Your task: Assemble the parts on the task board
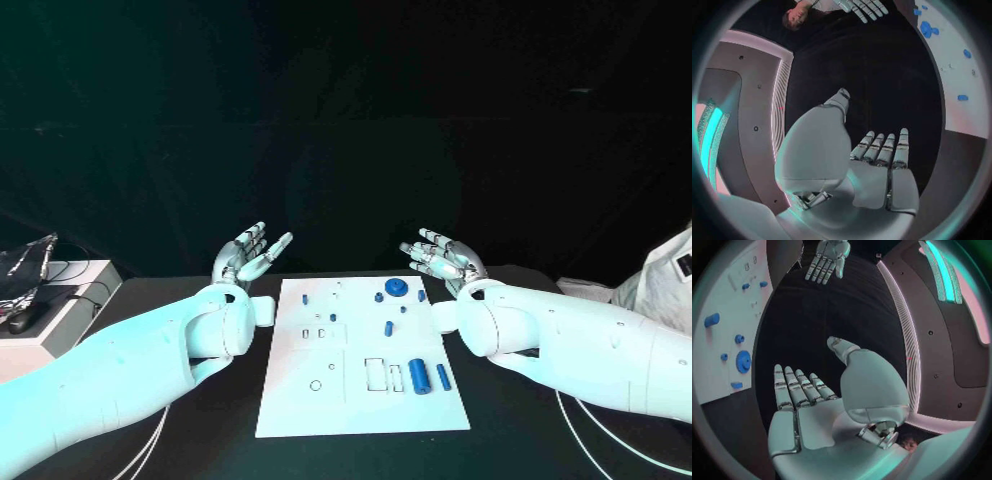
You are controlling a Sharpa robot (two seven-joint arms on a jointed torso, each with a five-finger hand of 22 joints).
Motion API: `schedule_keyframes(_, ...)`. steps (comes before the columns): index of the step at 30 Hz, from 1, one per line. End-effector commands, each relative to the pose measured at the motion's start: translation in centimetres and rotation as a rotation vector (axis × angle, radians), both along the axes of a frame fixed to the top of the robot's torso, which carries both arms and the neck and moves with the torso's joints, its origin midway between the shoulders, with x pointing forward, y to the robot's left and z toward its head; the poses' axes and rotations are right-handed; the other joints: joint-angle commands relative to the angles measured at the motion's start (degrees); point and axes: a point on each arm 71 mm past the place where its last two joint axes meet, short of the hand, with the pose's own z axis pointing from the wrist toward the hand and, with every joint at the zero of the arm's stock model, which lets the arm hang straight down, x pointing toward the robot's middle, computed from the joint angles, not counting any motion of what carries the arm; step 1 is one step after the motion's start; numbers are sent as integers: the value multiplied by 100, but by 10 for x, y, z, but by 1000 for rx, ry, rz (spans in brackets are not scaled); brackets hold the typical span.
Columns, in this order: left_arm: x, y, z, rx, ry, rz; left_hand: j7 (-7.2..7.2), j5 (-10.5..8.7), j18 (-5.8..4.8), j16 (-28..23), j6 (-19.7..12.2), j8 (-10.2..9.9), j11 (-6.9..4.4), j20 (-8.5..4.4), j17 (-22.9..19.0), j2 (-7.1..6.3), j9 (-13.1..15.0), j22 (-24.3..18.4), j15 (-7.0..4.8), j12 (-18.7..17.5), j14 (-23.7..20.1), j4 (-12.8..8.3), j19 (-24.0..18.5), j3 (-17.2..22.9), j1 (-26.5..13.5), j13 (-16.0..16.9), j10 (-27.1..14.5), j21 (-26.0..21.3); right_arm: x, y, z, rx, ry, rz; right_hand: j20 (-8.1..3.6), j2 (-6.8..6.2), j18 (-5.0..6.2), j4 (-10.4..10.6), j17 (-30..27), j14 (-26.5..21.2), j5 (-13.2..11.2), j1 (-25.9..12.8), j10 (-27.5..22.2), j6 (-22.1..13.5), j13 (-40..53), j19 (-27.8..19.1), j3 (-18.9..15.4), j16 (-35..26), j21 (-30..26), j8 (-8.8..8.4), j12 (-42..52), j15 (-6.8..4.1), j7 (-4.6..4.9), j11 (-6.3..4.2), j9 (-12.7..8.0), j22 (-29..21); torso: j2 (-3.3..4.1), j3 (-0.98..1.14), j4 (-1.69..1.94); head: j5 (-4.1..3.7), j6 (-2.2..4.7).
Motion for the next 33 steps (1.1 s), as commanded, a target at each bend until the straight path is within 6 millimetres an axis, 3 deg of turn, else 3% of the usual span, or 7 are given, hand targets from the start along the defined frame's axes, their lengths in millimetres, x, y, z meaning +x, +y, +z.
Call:
schedule_keyframes(1,3,-7,0,-11,-18,-118,369,28,150,38,115,49,34,37,15,-15,19,14,27,42,105,73,98,41,287,17,97,47,3,9,-3,16,75,161,38,-65,227,-264,133,987,-54,573,810,649,68,620,163,208,186,183,124,-61,911,-17,119,85,1,0,-1,0,-1)
schedule_keyframes(7,4,-7,0,-12,-18,-118,509,25,242,168,557,157,200,141,107,201,87,39,70,115,680,56,240,197,313,67,628,98,7,9,-3,7,89,186,21,-141,540,-499,365,2798,-233,866,3004,2296,179,2183,271,630,694,643,365,-354,796,-225,430,258,1,0,-1,0,-1)
schedule_keyframes(10,-4,6,6,-28,-22,-158,589,22,209,318,1113,305,314,161,204,316,179,91,124,184,1364,34,724,310,318,110,1257,204,27,-13,21,-456,-274,256,-51,-183,619,-553,416,3249,-277,940,3479,3144,173,2603,357,760,891,879,385,-505,672,-363,574,301,94,-26,-2,-26,-177)
schedule_keyframes(12,-6,9,10,-27,-30,-168,653,-1,255,744,2261,664,394,166,443,423,387,286,115,490,2907,-7,2222,426,346,246,2770,621,30,-16,25,-523,-312,263,-181,-226,614,-569,450,3606,-304,960,3790,3377,161,2919,440,859,1055,931,343,-627,589,-456,587,346,138,-30,11,-40,-168)
schedule_keyframes(18,-14,14,25,-13,-57,-224,449,15,403,1351,3506,1067,46,-120,906,381,583,403,-359,681,4423,-45,3511,728,370,244,4465,1162,39,-21,39,-745,-415,292,-772,-262,577,-709,811,5117,-206,1078,4641,3965,160,3952,265,1454,2201,1041,260,-1162,359,-772,610,957,298,-30,34,-69,-166)
schedule_keyframes(27,-28,14,47,-23,-87,-295,240,14,376,2866,3905,1184,-274,-690,2274,106,739,834,-842,498,5633,-132,4681,1222,312,269,5483,2121,44,-15,56,-1013,-492,344,-1159,-418,598,-723,2387,6246,9,878,5449,4446,238,4260,479,3490,4278,874,178,-1524,98,-1113,658,2414,533,-32,72,-137,-103)
schedule_keyframes(33,-37,12,59,-18,-100,-333,208,27,355,4144,3923,1176,-308,-785,3261,-2,842,1331,-890,335,5314,-268,4593,1461,189,315,5659,2888,45,-9,64,-1178,-511,364,-1137,-575,220,-647,4464,6302,72,746,5473,4469,312,5304,696,5769,6256,832,178,-1539,67,-1133,824,5012,667,-48,116,-180,-77)
